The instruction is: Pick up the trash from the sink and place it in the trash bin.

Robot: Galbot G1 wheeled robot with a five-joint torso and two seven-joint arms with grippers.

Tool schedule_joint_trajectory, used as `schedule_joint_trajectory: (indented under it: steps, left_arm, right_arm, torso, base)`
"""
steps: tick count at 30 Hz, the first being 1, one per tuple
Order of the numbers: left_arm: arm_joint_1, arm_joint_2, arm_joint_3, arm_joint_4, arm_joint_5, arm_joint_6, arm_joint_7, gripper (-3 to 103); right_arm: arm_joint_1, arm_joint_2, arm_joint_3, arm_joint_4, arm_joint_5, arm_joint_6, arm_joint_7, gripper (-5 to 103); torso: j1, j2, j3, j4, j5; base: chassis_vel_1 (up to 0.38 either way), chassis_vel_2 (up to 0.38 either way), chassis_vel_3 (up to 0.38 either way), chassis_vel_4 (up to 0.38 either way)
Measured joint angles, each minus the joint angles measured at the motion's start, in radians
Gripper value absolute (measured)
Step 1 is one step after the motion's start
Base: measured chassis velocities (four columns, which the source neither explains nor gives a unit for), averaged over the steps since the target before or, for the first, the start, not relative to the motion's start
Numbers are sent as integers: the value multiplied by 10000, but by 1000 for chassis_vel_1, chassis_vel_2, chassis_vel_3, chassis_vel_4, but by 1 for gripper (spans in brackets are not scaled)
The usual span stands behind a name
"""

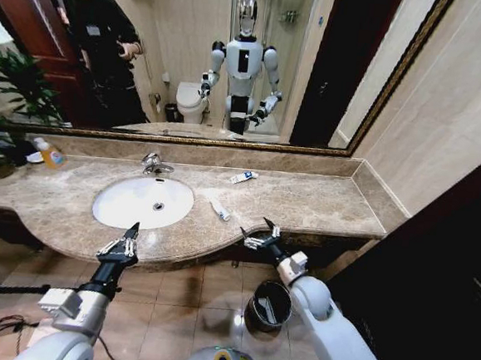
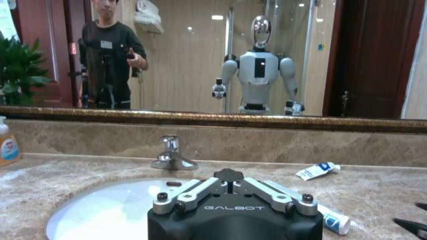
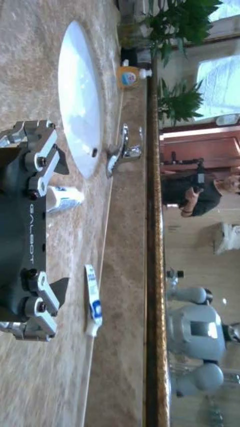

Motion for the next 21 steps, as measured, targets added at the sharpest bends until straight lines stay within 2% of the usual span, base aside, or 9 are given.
schedule_joint_trajectory:
  steps: [6, 17, 21]
  left_arm:
    - [0, 0, 0, 0, 0, 0, 0, 0]
    - [0, 0, 0, 0, 0, 0, 0, 0]
    - [0, 0, 0, 0, 0, 0, -1, 0]
  right_arm:
    - [739, 264, -651, -682, 120, -104, 784, 100]
    - [1565, 475, -1452, -1242, 540, -692, 1137, 100]
    - [2210, 600, -2084, -1487, 652, -1527, 1754, 100]
  torso:
    - [0, 0, 0, 0, 2]
    - [-1, 0, -1, -1, 0]
    - [-1, 0, -1, 0, 0]
  base:
    - [0, 0, 0, 0]
    - [0, 0, 0, 0]
    - [0, 0, 0, 0]
